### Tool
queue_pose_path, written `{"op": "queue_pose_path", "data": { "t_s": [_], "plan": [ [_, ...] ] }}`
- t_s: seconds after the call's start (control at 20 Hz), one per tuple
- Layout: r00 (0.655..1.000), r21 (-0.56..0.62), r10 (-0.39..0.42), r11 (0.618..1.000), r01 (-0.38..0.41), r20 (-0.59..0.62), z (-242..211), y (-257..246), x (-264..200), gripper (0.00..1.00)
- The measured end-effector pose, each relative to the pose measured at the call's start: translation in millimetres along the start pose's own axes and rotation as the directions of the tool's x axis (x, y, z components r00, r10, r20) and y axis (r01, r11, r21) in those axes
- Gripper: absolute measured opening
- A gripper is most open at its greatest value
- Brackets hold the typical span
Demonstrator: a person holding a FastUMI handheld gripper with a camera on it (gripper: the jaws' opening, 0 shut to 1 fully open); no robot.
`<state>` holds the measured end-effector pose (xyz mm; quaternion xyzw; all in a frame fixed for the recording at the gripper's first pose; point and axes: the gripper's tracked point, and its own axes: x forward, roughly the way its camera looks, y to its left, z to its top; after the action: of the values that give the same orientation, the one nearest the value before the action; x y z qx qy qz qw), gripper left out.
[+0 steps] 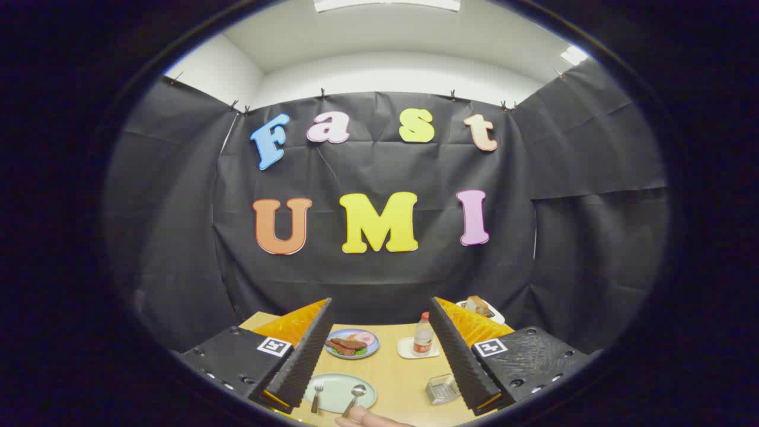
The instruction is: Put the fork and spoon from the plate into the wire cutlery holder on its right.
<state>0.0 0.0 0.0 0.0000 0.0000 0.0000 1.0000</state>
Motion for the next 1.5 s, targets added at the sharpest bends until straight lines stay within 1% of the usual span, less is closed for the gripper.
{"op": "queue_pose_path", "data": {
  "t_s": [0.05,0.35,0.45,0.75,0.85,0.95,1.1,1.2,1.3,1.4,1.45,1.5],
  "plan": [
    [1.0,-0.009,-0.014,1.0,0.014,0.001,3,-2,2,0.95],
    [1.0,-0.013,-0.023,1.0,0.023,-0.01,2,3,14,0.96],
    [0.999,-0.002,-0.032,0.999,0.032,-0.034,-6,-1,19,0.96],
    [0.995,-0.023,-0.045,0.999,0.043,-0.088,-25,-12,37,0.96],
    [0.993,-0.02,-0.047,0.999,0.045,-0.11,-36,-11,45,0.96],
    [0.989,-0.027,-0.046,0.999,0.043,-0.143,-55,-5,55,0.96],
    [0.977,-0.038,-0.028,0.999,0.02,-0.213,-97,10,69,0.95],
    [0.963,-0.04,-0.016,0.999,0.005,-0.27,-133,24,77,0.96],
    [0.94,-0.052,-0.008,0.999,-0.01,-0.342,-175,36,84,0.96],
    [0.9,-0.062,-0.009,0.998,-0.021,-0.436,-218,43,85,0.96],
    [0.875,-0.066,-0.019,0.998,-0.015,-0.484,-241,47,83,0.96],
    [0.84,-0.058,-0.017,0.998,-0.017,-0.542,-268,52,79,0.96]
  ]
}}
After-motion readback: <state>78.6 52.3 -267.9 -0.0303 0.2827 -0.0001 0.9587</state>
